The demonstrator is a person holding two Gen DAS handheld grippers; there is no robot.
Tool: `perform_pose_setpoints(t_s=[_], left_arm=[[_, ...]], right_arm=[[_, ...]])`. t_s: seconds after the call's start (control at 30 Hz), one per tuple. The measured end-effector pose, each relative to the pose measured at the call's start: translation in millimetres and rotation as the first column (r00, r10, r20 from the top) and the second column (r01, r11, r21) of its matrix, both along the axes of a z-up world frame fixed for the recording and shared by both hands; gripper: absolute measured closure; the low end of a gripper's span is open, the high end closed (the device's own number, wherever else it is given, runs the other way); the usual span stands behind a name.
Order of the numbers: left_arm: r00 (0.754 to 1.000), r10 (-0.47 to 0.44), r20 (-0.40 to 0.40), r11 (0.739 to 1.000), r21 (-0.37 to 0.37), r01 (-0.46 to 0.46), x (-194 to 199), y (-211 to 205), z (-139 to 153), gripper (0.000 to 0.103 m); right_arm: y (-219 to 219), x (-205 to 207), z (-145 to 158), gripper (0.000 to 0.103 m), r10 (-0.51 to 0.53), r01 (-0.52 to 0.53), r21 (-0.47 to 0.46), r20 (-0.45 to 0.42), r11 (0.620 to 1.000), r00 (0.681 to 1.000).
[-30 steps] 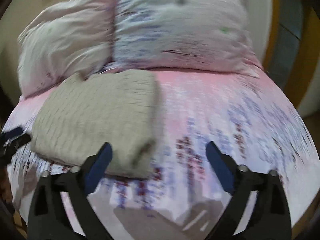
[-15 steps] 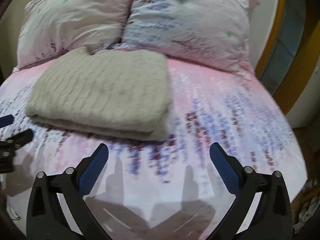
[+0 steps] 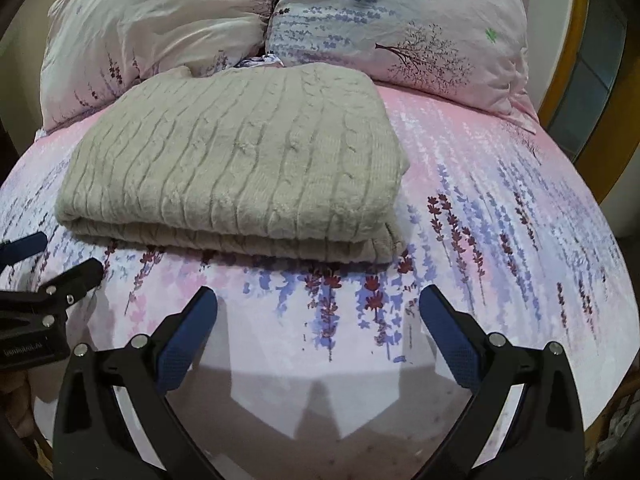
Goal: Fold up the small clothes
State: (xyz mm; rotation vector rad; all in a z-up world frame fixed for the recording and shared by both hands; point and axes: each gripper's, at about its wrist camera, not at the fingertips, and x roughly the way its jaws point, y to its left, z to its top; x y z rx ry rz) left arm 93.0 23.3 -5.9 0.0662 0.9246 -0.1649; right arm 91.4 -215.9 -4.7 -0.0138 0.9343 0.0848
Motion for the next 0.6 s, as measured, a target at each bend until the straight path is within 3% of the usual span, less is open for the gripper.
perform_pose_setpoints(t_s=[0.1, 0.6], left_arm=[[1.0, 0.005, 0.012, 1.0, -0.003, -0.005, 0.3, -0.7, 0.4, 0.001], [0.999, 0.034, 0.016, 0.999, -0.006, -0.034, -1.6, -0.9, 0.9, 0.001]], right_arm=[[-5.0, 1.3, -2.6, 0.002, -0.02, 0.02, 0.052, -0.01, 0.998, 1.0], [0.6, -4.6, -2.0, 0.002, 0.031, -0.031, 0.049, 0.004, 0.998, 1.0]])
